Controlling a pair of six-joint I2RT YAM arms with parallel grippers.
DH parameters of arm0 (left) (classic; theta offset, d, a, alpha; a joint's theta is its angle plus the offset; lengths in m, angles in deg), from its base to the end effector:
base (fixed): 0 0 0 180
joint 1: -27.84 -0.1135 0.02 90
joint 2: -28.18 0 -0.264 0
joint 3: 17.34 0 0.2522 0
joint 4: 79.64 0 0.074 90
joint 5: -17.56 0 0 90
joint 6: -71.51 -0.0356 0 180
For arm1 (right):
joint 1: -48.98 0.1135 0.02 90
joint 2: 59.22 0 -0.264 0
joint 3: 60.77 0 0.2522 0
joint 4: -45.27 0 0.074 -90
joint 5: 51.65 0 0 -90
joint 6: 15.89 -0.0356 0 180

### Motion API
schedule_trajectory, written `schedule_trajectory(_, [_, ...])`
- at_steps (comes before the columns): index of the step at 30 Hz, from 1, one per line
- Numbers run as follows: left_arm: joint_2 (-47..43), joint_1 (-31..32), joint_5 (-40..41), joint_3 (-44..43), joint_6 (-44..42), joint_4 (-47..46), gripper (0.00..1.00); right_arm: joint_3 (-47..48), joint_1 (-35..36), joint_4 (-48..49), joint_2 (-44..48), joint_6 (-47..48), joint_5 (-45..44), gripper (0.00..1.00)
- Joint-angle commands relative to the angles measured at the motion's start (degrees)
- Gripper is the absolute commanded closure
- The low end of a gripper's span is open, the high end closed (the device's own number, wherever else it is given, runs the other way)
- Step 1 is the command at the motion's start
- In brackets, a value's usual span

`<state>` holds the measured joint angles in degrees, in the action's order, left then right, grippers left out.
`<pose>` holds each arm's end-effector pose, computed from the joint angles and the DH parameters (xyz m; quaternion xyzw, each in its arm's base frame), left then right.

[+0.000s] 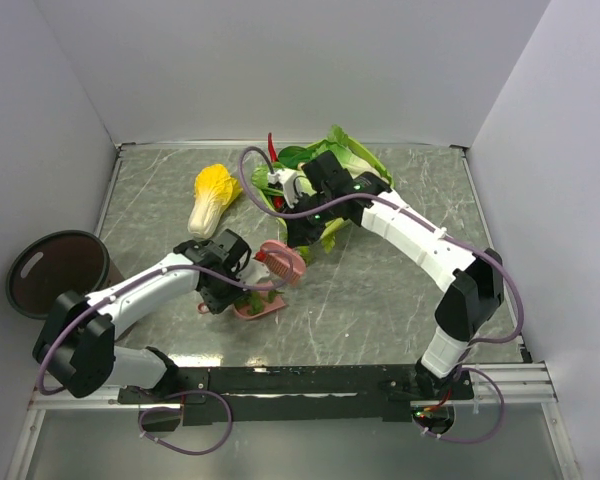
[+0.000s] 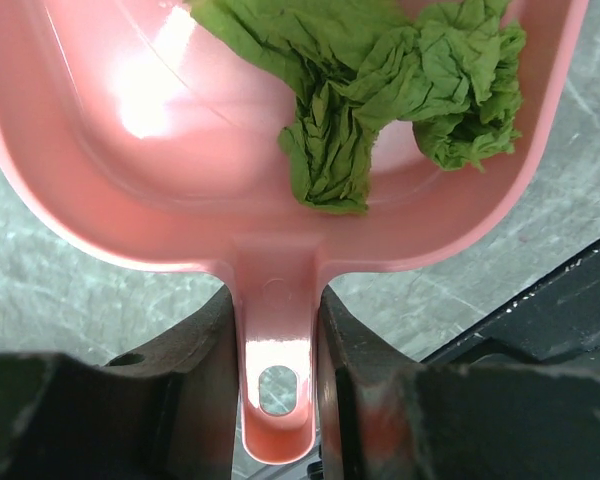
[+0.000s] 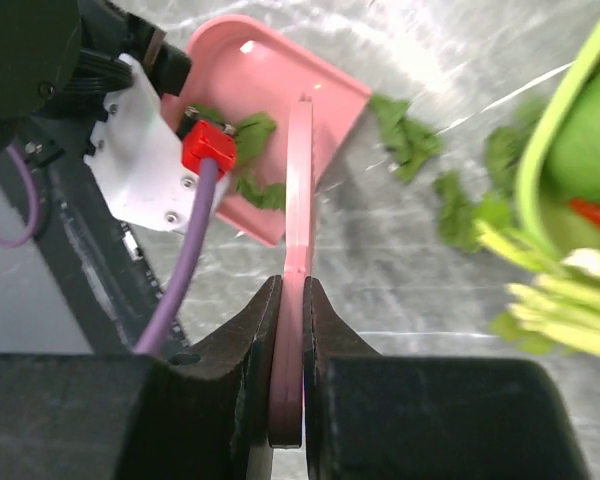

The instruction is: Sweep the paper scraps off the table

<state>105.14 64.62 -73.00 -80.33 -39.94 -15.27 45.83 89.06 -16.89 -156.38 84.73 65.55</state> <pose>0.1819 -0.1364 0.2025 0.4845 0.8689 -0.0184 0.1000 0.2693 0.2479 0.3327 -0.4622 0.8001 0.2945 0.2438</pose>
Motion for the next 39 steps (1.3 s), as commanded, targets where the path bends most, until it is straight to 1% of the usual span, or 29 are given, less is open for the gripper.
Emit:
schedule_trajectory(1, [-2.9, -1.7, 2.1, 0.2, 0.3, 1.6, 0.99, 5.1, 0.0, 0.8, -0.2, 2.3, -3.3, 1.00])
schedule_trajectory(5, [-3.1, -3.2, 3.2, 0.3, 0.0, 3.9, 0.99, 8.2, 0.4, 3.1, -3.8, 1.1, -9.1, 1.00])
schedule_trajectory(6, [-3.0, -3.4, 3.5, 0.2, 0.2, 4.2, 0.99, 8.5, 1.0, 3.7, -4.4, 1.2, -12.7, 1.00])
schedule_trajectory(10, [-1.7, -4.1, 4.6, 1.2, 0.7, 5.2, 0.99, 10.8, 2.2, 4.2, -8.2, 2.5, -16.4, 1.00])
schedule_trajectory(15, [-0.2, -4.1, 4.1, 1.4, 1.0, 5.0, 0.99, 10.2, 5.3, 4.2, -11.9, 2.9, -20.4, 1.00])
schedule_trajectory(18, [0.9, -4.1, 3.7, 1.2, 1.1, 3.9, 0.99, 9.8, 6.7, 3.8, -12.9, 2.4, -17.7, 1.00])
schedule_trajectory(19, [1.7, -4.1, 3.5, 1.0, 1.1, 3.2, 0.99, 10.6, 6.8, 3.6, -13.1, 1.2, -13.5, 1.00])
schedule_trajectory(22, [4.0, -4.1, 2.3, 0.3, 1.2, 1.7, 0.99, 14.1, 6.7, 1.8, -14.2, -0.6, -5.4, 1.00])
schedule_trajectory(23, [4.5, -4.1, 2.1, 0.0, 1.1, 1.3, 0.99, 14.6, 6.7, 1.5, -14.1, -0.9, -0.7, 1.00])
schedule_trajectory(26, [6.3, -4.1, 1.8, -1.3, 1.3, 0.5, 0.99, 15.1, 6.2, 1.4, -13.1, -1.9, 4.8, 1.00])
schedule_trajectory(32, [6.0, -4.1, 1.6, -1.7, 1.0, -0.9, 0.99, 14.2, 4.6, 0.0, -8.9, -1.0, 4.4, 1.00])
schedule_trajectory(39, [2.9, -4.1, 1.4, 0.9, 2.4, -7.1, 0.99, 13.3, 3.3, -1.6, -3.4, 2.7, 2.1, 1.00])
